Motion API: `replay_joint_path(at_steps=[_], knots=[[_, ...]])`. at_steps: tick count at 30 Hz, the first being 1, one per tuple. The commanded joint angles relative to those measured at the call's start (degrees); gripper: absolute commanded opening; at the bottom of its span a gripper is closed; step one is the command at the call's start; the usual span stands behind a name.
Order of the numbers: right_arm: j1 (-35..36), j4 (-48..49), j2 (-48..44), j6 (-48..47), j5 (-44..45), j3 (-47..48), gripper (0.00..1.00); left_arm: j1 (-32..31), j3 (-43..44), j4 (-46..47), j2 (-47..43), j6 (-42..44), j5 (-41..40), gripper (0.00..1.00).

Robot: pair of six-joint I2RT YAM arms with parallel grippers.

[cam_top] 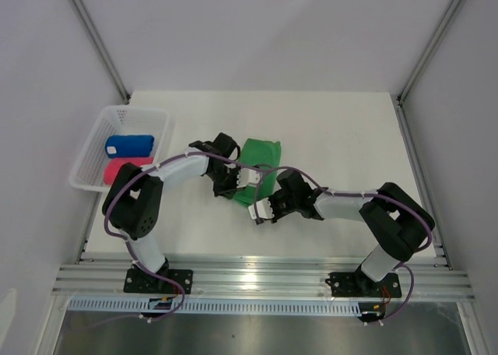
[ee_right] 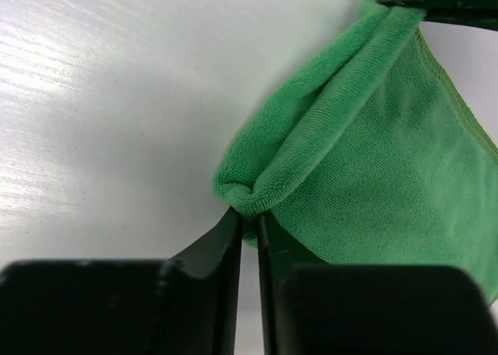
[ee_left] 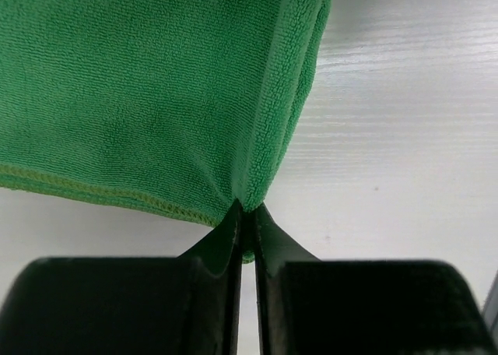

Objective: Roll the towels
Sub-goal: Roll the towel

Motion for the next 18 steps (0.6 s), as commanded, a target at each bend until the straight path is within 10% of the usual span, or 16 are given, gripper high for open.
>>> replay_joint_path(at_steps=[1, 9, 18], knots=[[0.31, -3.8, 0.94, 0.44, -2.32, 2.66, 0.12, 0.05, 2.06, -3.07, 0.48, -0.74, 2.16, 0.09], [0.23, -3.11, -0.8, 6.76, -3.81, 1.26, 0.0, 0.05, -2.15, -4.75, -2.07, 1.19, 3.3, 0.4], [-1.53, 0.58, -6.96, 17.58, -8.12, -3.83, 0.0, 0.05, -6.9, -0.19, -6.9, 3.39, 7.08, 0.51]])
